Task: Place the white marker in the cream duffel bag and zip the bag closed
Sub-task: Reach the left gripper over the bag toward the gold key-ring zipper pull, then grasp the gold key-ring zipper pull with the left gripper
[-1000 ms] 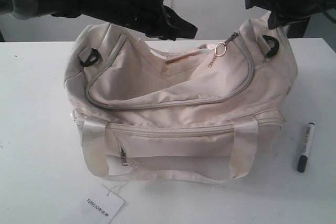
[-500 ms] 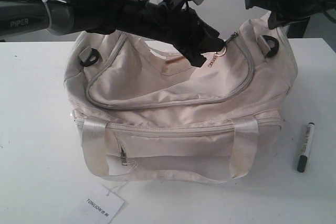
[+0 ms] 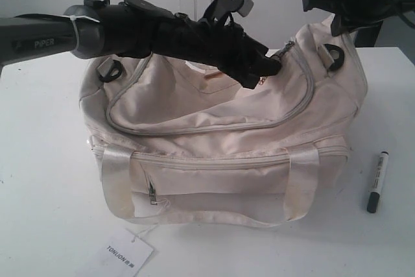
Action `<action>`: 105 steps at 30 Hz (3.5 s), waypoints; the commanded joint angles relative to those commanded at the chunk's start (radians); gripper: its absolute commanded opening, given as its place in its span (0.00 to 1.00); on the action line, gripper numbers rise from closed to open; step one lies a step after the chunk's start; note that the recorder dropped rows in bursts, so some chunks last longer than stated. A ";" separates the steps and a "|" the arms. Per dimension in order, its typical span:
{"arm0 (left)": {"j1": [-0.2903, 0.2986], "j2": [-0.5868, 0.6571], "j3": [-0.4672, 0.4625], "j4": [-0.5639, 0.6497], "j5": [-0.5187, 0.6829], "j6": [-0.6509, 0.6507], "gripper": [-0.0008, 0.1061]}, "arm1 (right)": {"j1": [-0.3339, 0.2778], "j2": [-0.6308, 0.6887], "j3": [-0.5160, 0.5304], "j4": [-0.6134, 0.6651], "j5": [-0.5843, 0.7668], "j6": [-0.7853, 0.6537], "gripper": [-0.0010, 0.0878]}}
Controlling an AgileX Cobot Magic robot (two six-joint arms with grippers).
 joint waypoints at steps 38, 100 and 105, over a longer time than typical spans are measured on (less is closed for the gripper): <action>0.002 -0.055 0.000 0.000 0.142 -0.495 0.07 | 0.000 0.000 0.000 0.000 -0.002 0.000 0.01; 0.000 -0.053 0.000 0.128 0.693 -0.612 0.07 | 0.000 0.000 0.000 0.008 -0.012 0.004 0.01; -0.002 -0.053 0.000 0.156 0.693 -0.501 0.06 | 0.000 0.000 0.000 0.008 -0.017 0.004 0.01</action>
